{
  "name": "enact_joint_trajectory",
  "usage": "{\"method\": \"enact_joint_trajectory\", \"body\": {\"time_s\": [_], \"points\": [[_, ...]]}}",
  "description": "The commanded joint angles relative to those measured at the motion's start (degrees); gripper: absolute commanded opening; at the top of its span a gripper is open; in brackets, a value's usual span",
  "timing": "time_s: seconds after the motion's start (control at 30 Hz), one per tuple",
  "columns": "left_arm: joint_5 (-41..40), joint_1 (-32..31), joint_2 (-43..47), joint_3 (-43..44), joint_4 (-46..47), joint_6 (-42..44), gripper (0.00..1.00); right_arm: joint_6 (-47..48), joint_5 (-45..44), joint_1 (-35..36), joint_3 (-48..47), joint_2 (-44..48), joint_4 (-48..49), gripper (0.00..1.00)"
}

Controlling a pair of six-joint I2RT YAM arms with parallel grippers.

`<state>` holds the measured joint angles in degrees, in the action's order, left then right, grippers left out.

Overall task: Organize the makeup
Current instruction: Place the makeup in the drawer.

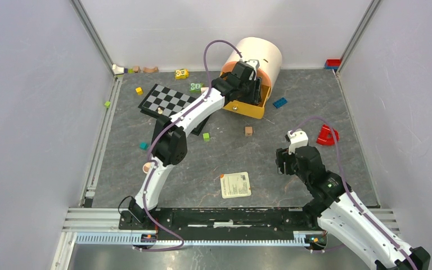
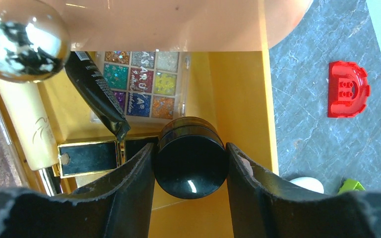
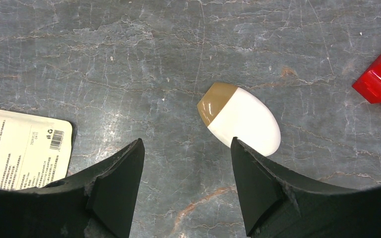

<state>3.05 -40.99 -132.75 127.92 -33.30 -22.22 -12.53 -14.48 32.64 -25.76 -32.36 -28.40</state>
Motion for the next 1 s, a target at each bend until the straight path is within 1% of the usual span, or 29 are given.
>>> {"method": "enact_joint_trajectory", "body": {"time_s": [0.0,0.13,0.23,0.27,0.57,0.7,0.97], "points": [[-1.57,0.08,-1.06,3.64,-1.46,3.91,0.53,0.43,-1.06,0.15,-1.93,-0.03,0.45,0.71],[-1.24,0.06,-1.43,3.74,-1.72,4.36,0.58,0.43,-0.83,0.19,-2.02,-0.23,0.45,0.71],[-1.17,0.04,-1.54,3.72,-1.76,4.38,0.65,0.48,-0.81,0.21,-2.1,-0.38,0.39,0.71],[-1.24,0.04,-1.48,3.69,-1.85,4.38,0.66,0.56,-0.81,0.23,-2.19,-0.38,0.41,0.71],[0.43,0.04,-1.22,4.22,-1.85,3.67,0.72,0.48,-0.87,0.23,-1.94,-0.47,0.37,0.71],[0.04,0.04,-0.16,5.75,-2.52,3.72,0.74,0.48,-0.76,0.21,-2.06,-0.43,0.41,0.71],[-2.06,0.09,4.7,10.01,-3.53,4.11,0.76,0.48,-0.79,0.23,-2.1,-0.45,0.28,0.71]]}}
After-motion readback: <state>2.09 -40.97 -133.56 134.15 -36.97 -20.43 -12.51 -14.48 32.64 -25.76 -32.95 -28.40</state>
